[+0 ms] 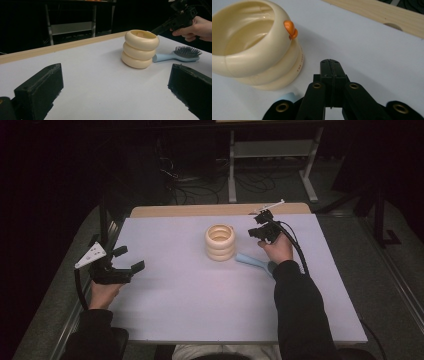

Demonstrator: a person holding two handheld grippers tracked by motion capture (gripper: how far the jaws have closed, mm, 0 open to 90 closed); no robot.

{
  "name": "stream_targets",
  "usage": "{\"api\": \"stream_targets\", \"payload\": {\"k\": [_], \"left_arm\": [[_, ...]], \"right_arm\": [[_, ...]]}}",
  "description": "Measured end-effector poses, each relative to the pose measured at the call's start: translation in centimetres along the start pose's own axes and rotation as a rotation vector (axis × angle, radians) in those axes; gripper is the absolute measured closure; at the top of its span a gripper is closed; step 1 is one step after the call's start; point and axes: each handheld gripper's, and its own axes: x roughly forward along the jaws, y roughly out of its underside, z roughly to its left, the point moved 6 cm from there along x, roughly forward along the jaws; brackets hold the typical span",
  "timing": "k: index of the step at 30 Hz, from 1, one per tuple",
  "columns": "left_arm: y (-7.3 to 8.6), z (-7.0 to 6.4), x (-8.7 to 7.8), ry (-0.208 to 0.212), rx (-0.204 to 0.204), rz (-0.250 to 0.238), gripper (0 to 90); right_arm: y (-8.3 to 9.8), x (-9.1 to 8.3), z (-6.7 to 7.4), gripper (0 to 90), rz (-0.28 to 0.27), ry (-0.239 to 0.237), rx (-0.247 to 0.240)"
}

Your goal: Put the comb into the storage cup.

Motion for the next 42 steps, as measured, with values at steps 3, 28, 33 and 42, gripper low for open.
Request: {"api": "stream_targets", "payload": {"k": [3,28,33,42], "left_arm": [[0.0,0.0,0.0,-0.002,0.0,0.0,0.0],[0.0,0.0,0.0,-0.001,0.0,0.001,0.0],[0.0,0.0,-0.1,0.0,0.0,0.0,0.0],[0.0,0.0,0.0,0.001,0.0,0.0,0.0]], "right_arm": [[0.5,0.8,0.3,89.2,0.029,-0.017,0.002],[3.3,3.7,3.5,89.2,0.152,-0.026,-0.082],[3.6,3.4,3.6,89.2,0.162,-0.029,-0.073],[3.9,3.0,4.5,89.2,0.182,-0.063,-0.113]]}}
